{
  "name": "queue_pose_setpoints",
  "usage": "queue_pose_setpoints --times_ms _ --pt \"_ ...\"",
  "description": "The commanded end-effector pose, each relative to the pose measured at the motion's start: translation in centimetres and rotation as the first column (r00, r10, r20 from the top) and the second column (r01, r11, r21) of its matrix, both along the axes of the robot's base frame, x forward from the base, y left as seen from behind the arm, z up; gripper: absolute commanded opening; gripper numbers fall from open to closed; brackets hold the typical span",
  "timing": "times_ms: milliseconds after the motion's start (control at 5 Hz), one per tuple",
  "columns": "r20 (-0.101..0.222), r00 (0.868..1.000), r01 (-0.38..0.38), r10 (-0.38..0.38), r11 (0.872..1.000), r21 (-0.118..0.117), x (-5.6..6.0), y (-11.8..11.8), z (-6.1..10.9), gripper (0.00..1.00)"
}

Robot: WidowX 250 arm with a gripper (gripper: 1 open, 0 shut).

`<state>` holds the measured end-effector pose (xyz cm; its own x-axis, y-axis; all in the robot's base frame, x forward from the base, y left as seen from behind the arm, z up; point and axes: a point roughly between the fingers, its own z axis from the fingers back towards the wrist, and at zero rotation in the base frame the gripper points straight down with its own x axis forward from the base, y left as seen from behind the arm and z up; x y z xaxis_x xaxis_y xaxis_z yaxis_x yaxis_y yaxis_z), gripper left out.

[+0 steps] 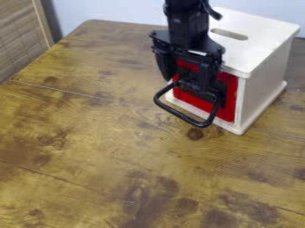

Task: Close the drawer

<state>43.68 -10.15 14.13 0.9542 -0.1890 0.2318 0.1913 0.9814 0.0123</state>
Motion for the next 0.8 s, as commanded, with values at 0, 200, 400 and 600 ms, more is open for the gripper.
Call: queue_pose_setpoints --times_ms 0,200,400,600 --pt "0.118 0.992 -0.035 0.037 0.999 -0.021 -2.1 -0.6 4.0 1.00" --pt "0.131 0.991 -0.028 0.031 0.999 -0.027 -3.7 1.3 3.9 1.00" --pt "0.122 0.992 -0.019 0.023 0.999 -0.032 -4.6 3.0 2.8 1.00" --pt "0.124 0.992 -0.001 0.005 1.000 -0.029 -5.8 4.6 4.0 1.00"
